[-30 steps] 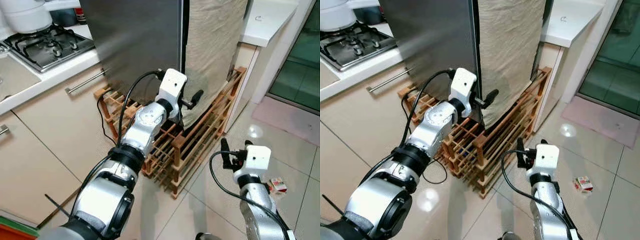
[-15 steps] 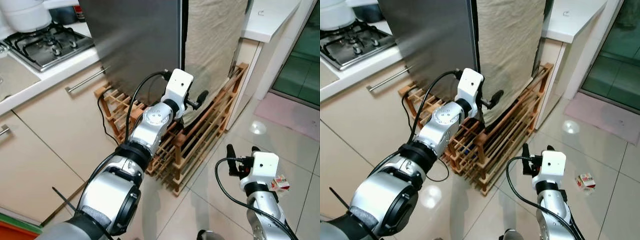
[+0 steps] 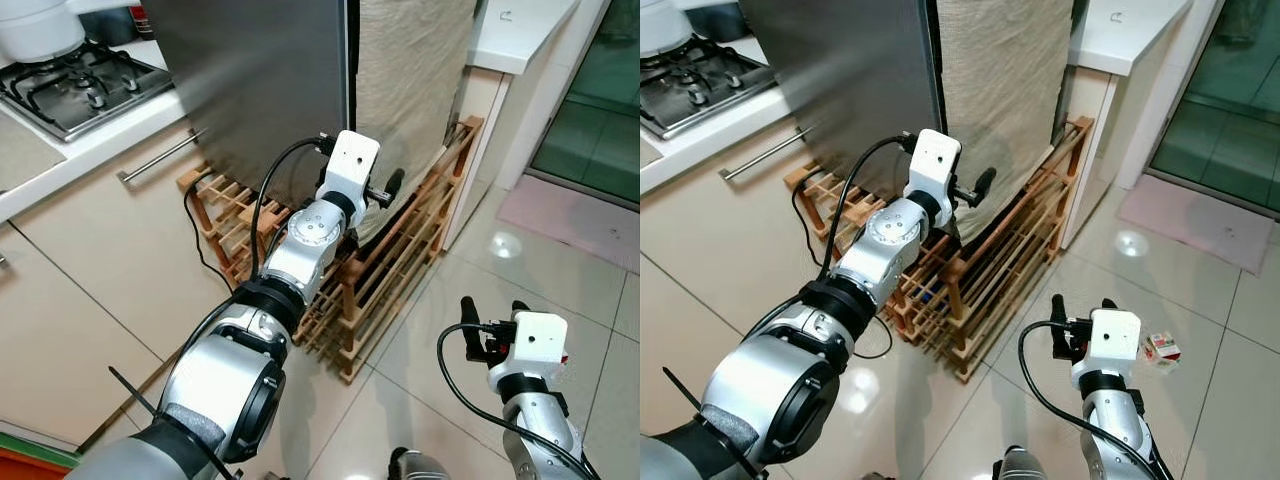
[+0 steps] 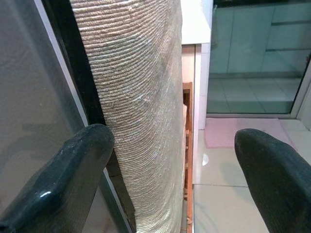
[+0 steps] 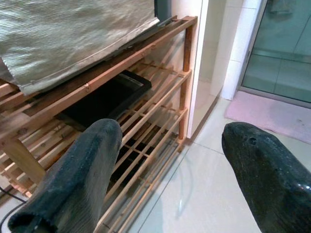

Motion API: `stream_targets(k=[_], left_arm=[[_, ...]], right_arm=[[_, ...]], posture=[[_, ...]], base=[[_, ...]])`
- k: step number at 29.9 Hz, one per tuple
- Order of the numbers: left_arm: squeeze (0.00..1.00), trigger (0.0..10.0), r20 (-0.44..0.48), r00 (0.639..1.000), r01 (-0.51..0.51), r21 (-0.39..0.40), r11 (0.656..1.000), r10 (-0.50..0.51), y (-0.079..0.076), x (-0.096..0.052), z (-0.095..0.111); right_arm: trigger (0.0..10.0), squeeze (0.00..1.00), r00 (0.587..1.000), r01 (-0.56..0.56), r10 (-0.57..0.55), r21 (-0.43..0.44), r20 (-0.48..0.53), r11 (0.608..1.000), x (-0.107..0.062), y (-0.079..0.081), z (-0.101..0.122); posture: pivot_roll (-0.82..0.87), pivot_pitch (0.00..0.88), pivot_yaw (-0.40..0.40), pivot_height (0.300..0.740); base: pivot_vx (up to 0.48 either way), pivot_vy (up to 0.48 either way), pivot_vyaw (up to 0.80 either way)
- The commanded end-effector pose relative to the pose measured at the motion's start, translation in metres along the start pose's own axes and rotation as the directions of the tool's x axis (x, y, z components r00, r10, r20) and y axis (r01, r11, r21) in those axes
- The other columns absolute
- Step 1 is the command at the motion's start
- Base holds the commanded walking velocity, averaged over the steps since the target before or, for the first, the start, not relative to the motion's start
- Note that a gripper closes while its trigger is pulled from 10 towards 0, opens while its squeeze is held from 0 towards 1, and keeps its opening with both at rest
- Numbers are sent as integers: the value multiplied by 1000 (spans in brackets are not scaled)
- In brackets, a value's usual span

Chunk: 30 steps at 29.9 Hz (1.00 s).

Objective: Restocking fridge

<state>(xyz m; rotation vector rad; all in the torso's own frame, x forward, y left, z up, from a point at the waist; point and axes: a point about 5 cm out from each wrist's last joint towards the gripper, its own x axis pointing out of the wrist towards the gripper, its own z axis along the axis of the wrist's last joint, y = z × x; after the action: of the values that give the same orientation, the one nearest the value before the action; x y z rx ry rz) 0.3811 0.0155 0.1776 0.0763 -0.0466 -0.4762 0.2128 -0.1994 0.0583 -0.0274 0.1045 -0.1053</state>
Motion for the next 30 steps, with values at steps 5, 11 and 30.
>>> stream_targets(k=[5, 11, 30], left_arm=[[0, 10000, 5, 998, -63, -64, 996, 64, 11, 2, 7], [0, 10000, -84, 993, -95, -196, 976, 80, 14, 2, -1], [0, 10000, -39, 998, -50, -132, 990, 45, 8, 2, 9]], right_arm=[[10000, 0, 1000, -5, 5, -3, -2, 1000, 2, 2, 3], [10000, 0, 1000, -15, 15, 1, -3, 1000, 4, 5, 3], [10000, 0, 1000, -17, 17, -1, -3, 1000, 9, 6, 2]], posture=[[-179, 94, 107, 740], [-175, 91, 108, 740], [-171, 62, 108, 740]], base=[[0, 0, 0], [0, 0, 0], [0, 0, 0]])
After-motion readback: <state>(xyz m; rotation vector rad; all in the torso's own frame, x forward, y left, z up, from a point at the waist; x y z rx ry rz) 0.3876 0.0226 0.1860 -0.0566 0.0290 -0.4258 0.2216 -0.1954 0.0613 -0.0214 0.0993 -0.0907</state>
